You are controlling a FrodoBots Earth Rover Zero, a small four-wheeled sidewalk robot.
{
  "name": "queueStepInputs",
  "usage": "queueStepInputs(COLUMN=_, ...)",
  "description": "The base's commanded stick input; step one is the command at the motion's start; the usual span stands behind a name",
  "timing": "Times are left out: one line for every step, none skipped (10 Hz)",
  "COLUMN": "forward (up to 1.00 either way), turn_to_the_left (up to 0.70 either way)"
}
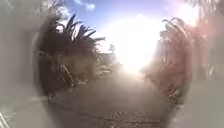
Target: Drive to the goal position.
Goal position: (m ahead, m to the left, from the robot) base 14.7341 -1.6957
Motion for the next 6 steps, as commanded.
queueStepInputs(forward=1.0, turn_to_the_left=0.0)
queueStepInputs(forward=1.0, turn_to_the_left=0.0)
queueStepInputs(forward=1.0, turn_to_the_left=-0.13)
queueStepInputs(forward=1.0, turn_to_the_left=-0.27)
queueStepInputs(forward=1.0, turn_to_the_left=-0.4)
queueStepInputs(forward=1.0, turn_to_the_left=-0.4)
